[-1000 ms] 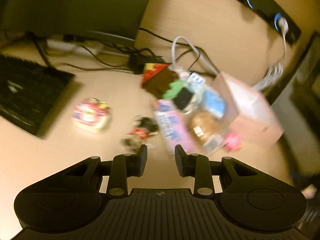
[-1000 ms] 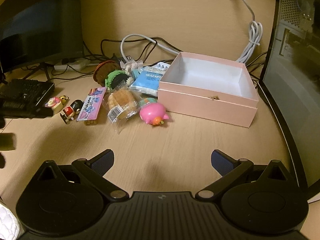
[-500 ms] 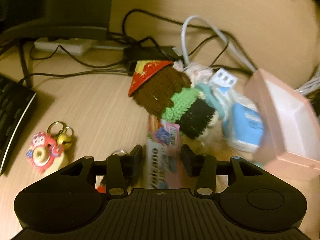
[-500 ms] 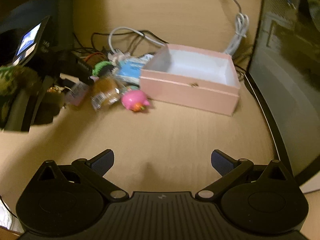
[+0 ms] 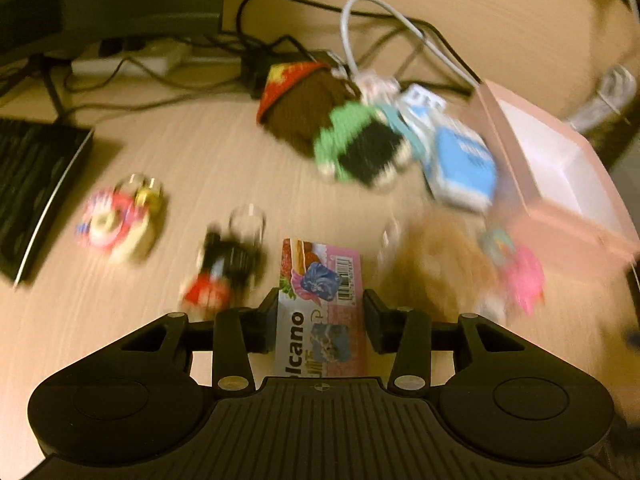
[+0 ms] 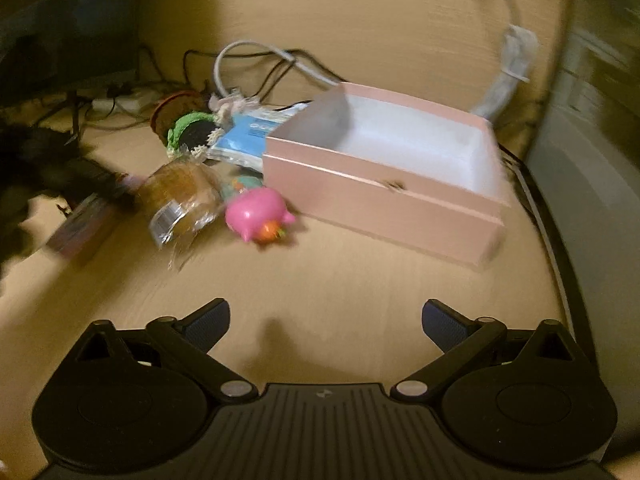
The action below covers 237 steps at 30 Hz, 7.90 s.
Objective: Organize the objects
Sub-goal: 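Grasp the pink pig toy with the right tool while the left tool holds the card, then drop the card and pig into the pink box, opening both tools, then grasp the clear bread bag with the left tool, then grasp the blue tissue packet with the right tool while the left tool holds the bread, then lower the bread bag into the pink box and open the left tool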
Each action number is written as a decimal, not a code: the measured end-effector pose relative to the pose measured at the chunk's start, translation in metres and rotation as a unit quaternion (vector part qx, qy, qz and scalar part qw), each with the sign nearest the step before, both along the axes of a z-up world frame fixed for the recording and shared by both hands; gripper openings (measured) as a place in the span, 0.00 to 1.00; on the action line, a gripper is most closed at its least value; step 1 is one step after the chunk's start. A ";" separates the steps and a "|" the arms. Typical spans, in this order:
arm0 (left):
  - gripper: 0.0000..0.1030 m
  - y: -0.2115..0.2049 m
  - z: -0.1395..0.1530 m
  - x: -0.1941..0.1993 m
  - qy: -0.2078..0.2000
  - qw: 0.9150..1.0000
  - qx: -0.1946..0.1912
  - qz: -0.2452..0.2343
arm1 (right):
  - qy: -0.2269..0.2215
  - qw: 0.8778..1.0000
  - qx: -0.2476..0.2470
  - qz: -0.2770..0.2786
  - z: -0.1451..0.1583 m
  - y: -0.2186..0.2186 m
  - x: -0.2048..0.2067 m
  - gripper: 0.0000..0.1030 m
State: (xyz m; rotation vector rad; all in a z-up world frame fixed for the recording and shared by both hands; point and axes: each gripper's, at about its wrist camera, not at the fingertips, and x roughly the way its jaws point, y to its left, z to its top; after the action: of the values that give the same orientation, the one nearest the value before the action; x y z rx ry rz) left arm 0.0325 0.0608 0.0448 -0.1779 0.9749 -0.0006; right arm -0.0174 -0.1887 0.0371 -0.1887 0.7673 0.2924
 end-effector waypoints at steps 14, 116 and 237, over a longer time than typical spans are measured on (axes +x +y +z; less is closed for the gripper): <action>0.45 0.044 0.007 -0.069 0.017 0.999 -0.027 0.000 | 0.033 0.996 0.033 0.073 -0.019 0.100 0.079 0.65; 0.28 0.042 0.006 0.044 -0.031 0.985 -0.130 0.111 | -0.012 1.000 0.014 -0.015 0.063 0.006 -0.015 0.81; 0.43 -0.040 0.003 -0.022 0.009 0.986 -0.088 -0.142 | 0.039 0.999 -0.025 0.000 0.011 0.019 -0.060 0.96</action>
State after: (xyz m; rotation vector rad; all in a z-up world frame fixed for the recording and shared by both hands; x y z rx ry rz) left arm 0.0102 0.0207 0.0479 -0.2005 1.0106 -0.3476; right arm -0.0774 -0.1696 0.0479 -0.2245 0.8517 0.2816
